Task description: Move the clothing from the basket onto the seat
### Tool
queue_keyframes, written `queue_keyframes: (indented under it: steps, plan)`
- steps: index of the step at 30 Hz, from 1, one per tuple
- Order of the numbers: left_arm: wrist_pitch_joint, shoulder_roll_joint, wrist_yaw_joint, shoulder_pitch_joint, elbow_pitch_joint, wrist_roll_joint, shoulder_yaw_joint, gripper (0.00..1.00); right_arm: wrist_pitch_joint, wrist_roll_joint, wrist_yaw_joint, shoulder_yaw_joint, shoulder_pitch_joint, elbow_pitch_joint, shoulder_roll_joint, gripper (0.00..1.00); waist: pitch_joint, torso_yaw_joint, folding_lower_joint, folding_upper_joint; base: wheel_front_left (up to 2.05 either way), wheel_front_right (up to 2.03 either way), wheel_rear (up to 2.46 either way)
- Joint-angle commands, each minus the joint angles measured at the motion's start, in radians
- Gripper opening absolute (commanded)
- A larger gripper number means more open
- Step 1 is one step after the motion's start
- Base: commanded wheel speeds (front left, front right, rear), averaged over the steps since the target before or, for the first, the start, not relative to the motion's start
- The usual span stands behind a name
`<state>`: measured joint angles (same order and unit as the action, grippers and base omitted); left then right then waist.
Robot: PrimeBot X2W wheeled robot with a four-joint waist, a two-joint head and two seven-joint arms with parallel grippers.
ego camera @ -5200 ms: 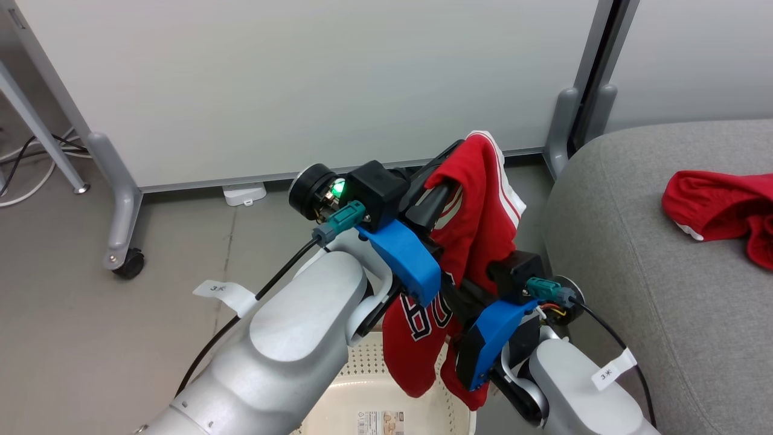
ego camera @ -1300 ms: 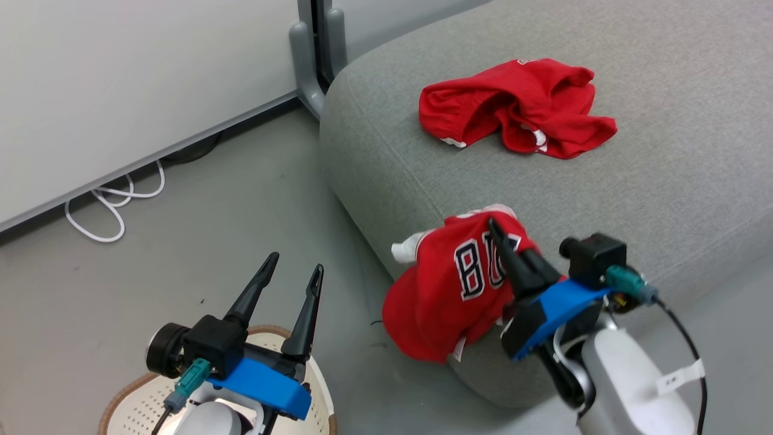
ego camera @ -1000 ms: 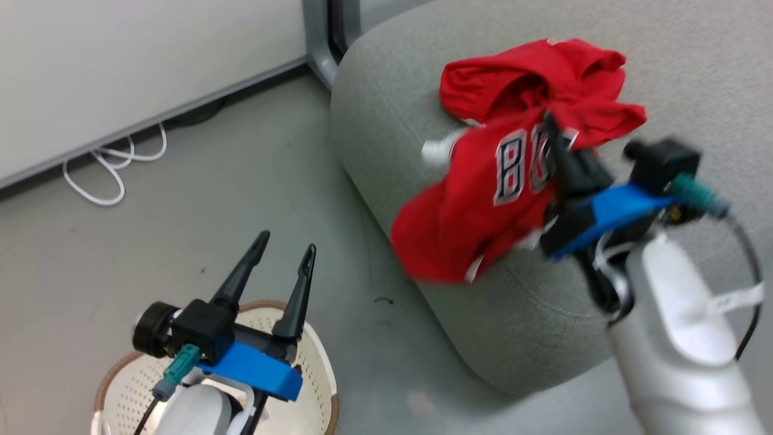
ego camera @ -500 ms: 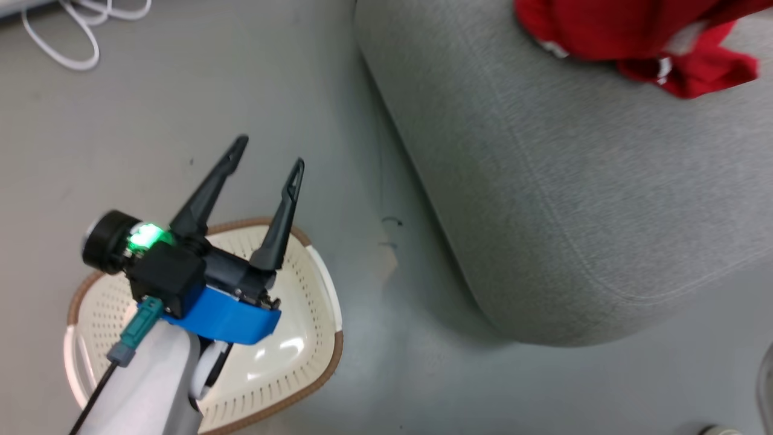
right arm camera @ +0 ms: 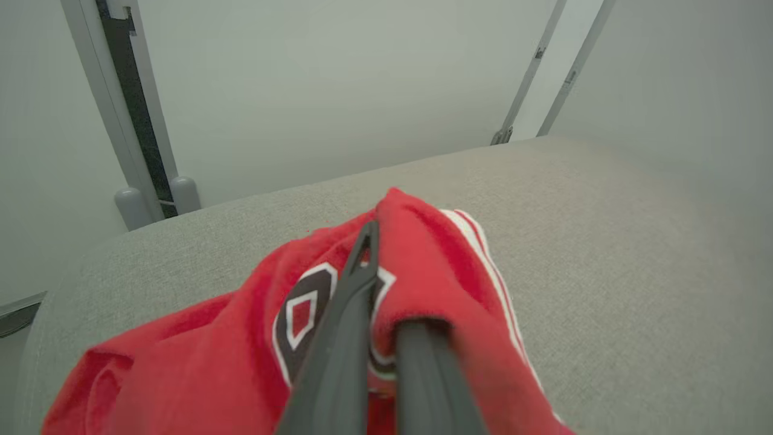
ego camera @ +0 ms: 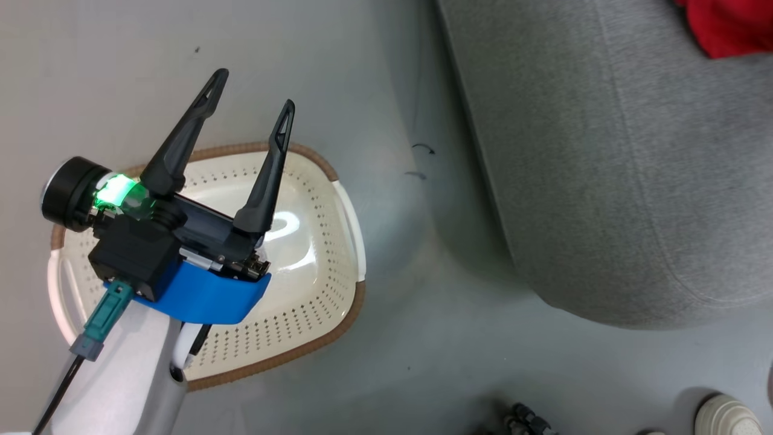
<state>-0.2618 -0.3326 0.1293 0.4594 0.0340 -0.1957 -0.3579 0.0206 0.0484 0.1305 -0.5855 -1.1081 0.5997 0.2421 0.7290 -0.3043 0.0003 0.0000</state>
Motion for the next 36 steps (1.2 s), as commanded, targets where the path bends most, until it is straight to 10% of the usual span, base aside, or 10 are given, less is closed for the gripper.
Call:
queue_keyframes:
  steps: [1,2,3,5,36]
  plan:
    - [-0.005,-0.006,0.001,0.011,0.003,0.005,0.006,1.0,-0.021,0.014,0.0,-0.009,0.017,0.051,-0.011,0.0,0.027,0.02,-0.0003,0.0,0.0,0.0,0.0]
    - [-0.005,-0.006,0.001,0.01,0.003,0.003,0.008,1.0,-0.029,0.021,0.0,-0.011,0.019,0.074,-0.011,0.11,0.028,0.022,-0.0003,0.0,0.0,0.0,0.0]
    - [-0.005,-0.005,0.001,0.008,0.002,0.0,0.009,1.0,-0.037,0.024,0.0,-0.008,0.02,0.097,-0.011,0.8,0.028,0.024,-0.0003,0.0,0.0,0.0,0.0]
    - [-0.005,-0.005,0.001,0.008,0.0,-0.002,0.009,1.0,-0.039,0.023,0.0,-0.01,0.02,0.121,-0.012,1.0,0.027,0.025,-0.0003,0.0,0.0,0.0,0.0]
    - [-0.005,0.152,0.001,-0.167,-0.156,-0.052,0.091,1.0,-0.273,0.012,0.0,0.157,0.316,0.22,-0.055,1.0,-0.384,0.113,-0.0003,0.0,0.0,0.0,0.0]
